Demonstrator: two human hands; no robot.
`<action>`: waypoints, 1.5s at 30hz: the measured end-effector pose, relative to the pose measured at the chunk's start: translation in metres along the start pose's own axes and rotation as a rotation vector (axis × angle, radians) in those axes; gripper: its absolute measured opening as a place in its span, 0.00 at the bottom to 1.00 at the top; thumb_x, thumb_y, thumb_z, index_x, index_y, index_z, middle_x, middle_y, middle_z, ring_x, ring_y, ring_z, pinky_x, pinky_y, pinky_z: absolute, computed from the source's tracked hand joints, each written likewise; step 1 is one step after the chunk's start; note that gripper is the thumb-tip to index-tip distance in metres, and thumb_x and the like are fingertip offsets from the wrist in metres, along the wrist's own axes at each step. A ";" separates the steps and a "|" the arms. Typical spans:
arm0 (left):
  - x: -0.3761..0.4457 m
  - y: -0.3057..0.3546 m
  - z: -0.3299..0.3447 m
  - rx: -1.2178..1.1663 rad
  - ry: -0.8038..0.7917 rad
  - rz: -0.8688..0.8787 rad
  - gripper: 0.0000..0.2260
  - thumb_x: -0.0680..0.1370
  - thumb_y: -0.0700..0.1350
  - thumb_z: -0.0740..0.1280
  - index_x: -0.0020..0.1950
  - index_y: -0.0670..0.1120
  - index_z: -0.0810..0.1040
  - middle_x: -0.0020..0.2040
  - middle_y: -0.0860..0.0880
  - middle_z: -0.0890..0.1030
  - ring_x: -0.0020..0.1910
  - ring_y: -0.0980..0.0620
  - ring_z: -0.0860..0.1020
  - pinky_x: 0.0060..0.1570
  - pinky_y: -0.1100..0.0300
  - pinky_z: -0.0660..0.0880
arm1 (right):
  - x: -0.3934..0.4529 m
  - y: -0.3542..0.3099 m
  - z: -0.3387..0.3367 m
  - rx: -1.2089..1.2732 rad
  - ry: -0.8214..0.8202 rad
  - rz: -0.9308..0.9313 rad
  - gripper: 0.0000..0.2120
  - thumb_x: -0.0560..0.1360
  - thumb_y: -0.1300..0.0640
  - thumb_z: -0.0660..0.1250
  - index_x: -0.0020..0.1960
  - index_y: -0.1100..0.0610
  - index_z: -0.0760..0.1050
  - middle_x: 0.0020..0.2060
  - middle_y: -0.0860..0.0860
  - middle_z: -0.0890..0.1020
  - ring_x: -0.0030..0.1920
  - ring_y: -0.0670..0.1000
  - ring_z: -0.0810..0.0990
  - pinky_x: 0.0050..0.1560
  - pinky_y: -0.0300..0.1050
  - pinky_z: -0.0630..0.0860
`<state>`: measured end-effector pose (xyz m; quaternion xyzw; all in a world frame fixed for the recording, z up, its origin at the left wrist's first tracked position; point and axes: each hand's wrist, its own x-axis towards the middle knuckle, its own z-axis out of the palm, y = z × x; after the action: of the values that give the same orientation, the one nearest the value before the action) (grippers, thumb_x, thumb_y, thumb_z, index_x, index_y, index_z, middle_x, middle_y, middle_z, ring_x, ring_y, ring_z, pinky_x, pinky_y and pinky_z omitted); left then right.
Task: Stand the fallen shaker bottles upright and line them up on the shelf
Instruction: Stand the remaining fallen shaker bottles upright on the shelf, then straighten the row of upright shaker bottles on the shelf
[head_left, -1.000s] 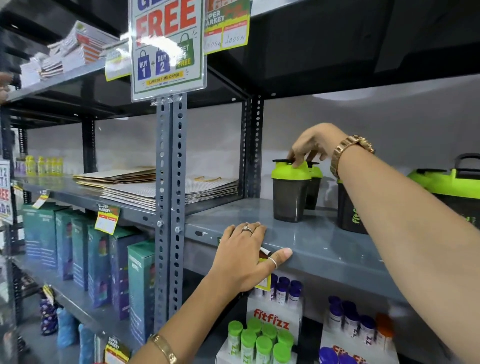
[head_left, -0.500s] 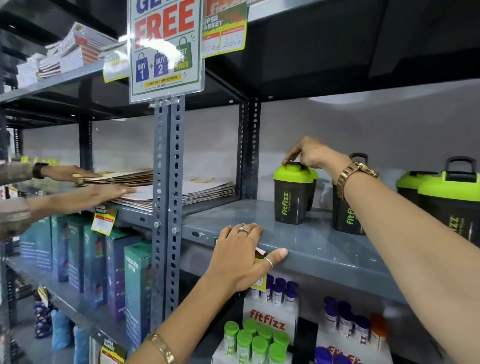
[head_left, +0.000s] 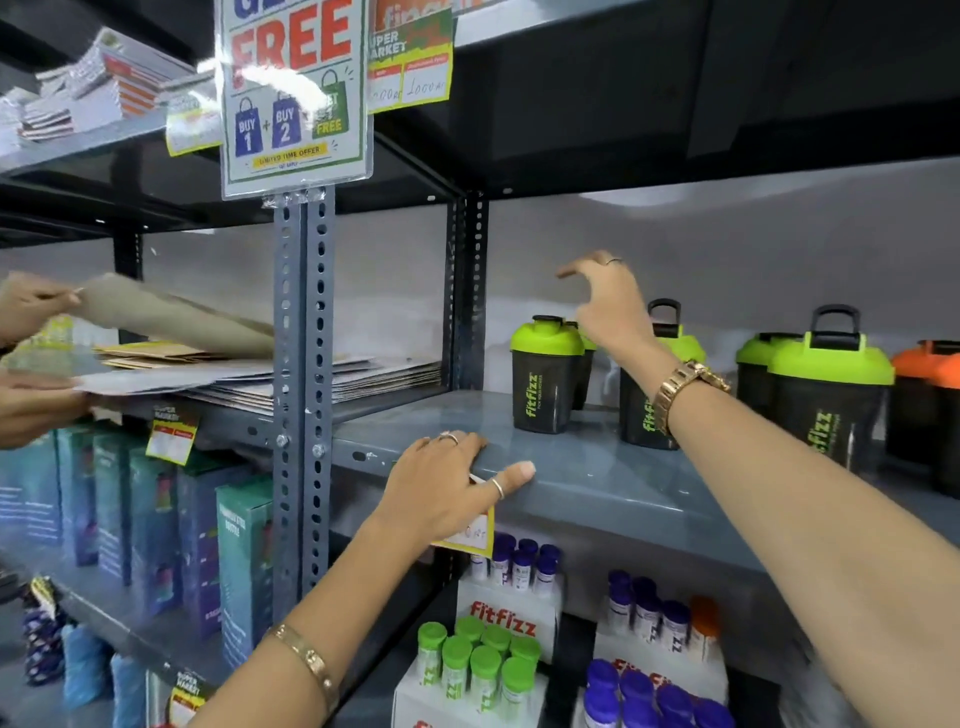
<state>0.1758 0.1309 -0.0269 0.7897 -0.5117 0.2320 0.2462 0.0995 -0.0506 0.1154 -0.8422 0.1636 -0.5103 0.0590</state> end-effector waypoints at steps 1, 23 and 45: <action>0.003 0.002 -0.001 -0.043 -0.012 -0.041 0.46 0.64 0.78 0.41 0.56 0.44 0.76 0.54 0.46 0.79 0.55 0.46 0.75 0.54 0.53 0.69 | -0.007 0.000 -0.006 -0.009 0.060 -0.017 0.27 0.67 0.76 0.57 0.60 0.58 0.76 0.63 0.59 0.73 0.66 0.58 0.69 0.54 0.44 0.70; 0.115 0.016 0.024 -0.957 -0.204 -0.490 0.40 0.64 0.32 0.77 0.71 0.38 0.60 0.64 0.42 0.73 0.60 0.45 0.73 0.49 0.57 0.73 | -0.077 0.072 -0.017 0.305 -0.294 0.872 0.57 0.67 0.55 0.76 0.75 0.64 0.34 0.75 0.60 0.57 0.74 0.59 0.60 0.73 0.52 0.61; 0.129 0.011 0.044 -0.819 -0.218 -0.429 0.30 0.70 0.36 0.74 0.68 0.39 0.64 0.64 0.42 0.74 0.61 0.46 0.72 0.57 0.59 0.67 | -0.077 0.080 -0.011 0.211 -0.381 0.864 0.52 0.71 0.53 0.73 0.75 0.61 0.36 0.72 0.60 0.64 0.66 0.60 0.71 0.50 0.46 0.66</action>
<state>0.2179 0.0095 0.0205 0.7353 -0.4095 -0.1292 0.5244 0.0397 -0.0991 0.0352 -0.7652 0.4319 -0.2895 0.3797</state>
